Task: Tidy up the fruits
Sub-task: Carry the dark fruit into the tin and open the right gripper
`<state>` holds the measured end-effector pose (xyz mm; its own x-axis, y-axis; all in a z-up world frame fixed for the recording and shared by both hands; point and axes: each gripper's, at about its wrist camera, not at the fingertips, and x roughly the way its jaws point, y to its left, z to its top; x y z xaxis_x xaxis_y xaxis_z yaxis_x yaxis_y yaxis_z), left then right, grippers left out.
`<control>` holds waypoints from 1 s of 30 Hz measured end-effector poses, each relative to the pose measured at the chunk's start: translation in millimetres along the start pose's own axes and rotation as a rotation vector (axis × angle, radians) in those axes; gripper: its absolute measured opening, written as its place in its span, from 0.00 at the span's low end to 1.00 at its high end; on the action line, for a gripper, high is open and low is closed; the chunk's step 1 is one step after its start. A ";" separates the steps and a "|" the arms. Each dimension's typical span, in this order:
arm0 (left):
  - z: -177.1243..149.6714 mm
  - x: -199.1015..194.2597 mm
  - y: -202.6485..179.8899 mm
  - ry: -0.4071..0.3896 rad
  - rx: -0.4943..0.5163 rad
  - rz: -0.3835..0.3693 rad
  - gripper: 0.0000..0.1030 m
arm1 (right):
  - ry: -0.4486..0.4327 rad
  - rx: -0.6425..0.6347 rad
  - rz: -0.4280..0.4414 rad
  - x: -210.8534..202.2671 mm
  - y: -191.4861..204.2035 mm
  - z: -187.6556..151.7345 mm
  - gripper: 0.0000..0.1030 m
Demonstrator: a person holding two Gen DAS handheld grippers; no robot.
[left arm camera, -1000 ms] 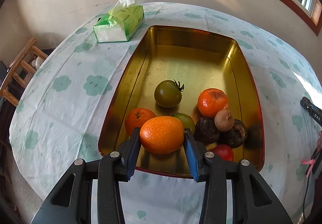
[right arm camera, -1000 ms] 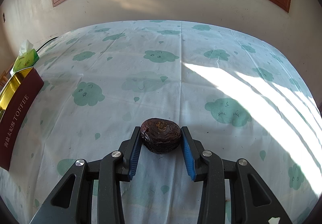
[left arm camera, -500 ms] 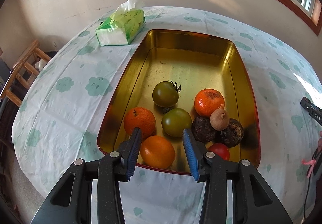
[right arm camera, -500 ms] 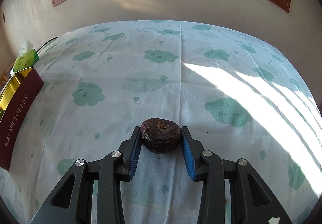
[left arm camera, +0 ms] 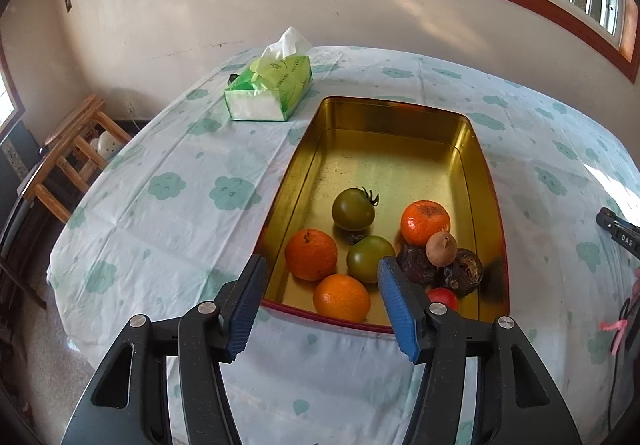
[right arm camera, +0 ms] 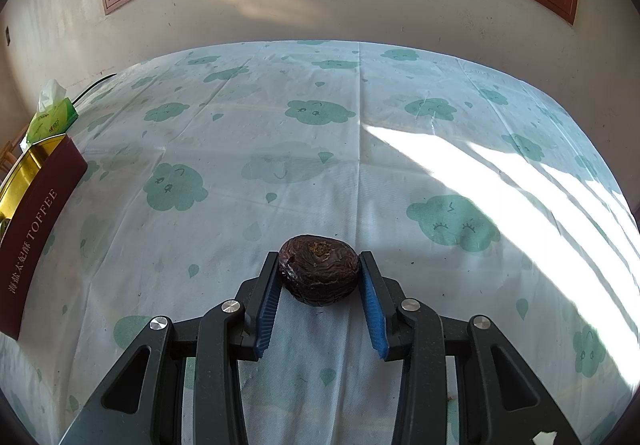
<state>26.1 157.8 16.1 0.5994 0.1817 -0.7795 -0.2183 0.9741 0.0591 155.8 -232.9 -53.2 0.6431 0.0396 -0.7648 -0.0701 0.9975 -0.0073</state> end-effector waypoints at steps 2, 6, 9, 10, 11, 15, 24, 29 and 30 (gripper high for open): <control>-2.4 -3.1 1.4 -0.009 0.001 0.013 0.60 | 0.000 -0.002 -0.001 0.1 -0.1 0.1 0.34; -5.9 -6.1 5.0 -0.008 -0.016 0.027 0.61 | -0.004 0.000 -0.002 -1.8 0.0 -0.5 0.33; -8.2 -7.4 7.8 -0.008 -0.023 0.037 0.61 | -0.010 0.043 0.029 -8.7 0.5 -0.8 0.33; -9.4 -8.2 9.0 -0.011 -0.028 0.038 0.61 | -0.015 0.046 0.043 -13.1 3.6 -0.5 0.33; -10.3 -8.6 9.6 -0.012 -0.031 0.040 0.61 | -0.023 0.039 0.048 -18.4 8.8 0.0 0.33; -13.5 -9.2 10.3 -0.001 -0.025 0.040 0.61 | -0.038 -0.034 0.159 -42.3 49.2 1.9 0.33; -20.9 -19.8 31.6 0.015 -0.082 0.033 0.61 | -0.032 -0.275 0.499 -87.9 193.1 -4.6 0.33; -26.0 -25.9 47.1 0.003 -0.089 0.067 0.61 | 0.008 -0.394 0.569 -88.8 256.4 -10.9 0.33; -27.1 -26.1 49.3 0.006 -0.090 0.072 0.61 | 0.012 -0.413 0.571 -87.3 266.0 -12.7 0.33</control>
<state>-21.1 197.4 22.4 0.5755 0.2498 -0.7787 -0.3293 0.9424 0.0589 71.3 28.3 3.4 0.4108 0.5476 -0.7289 -0.6796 0.7169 0.1556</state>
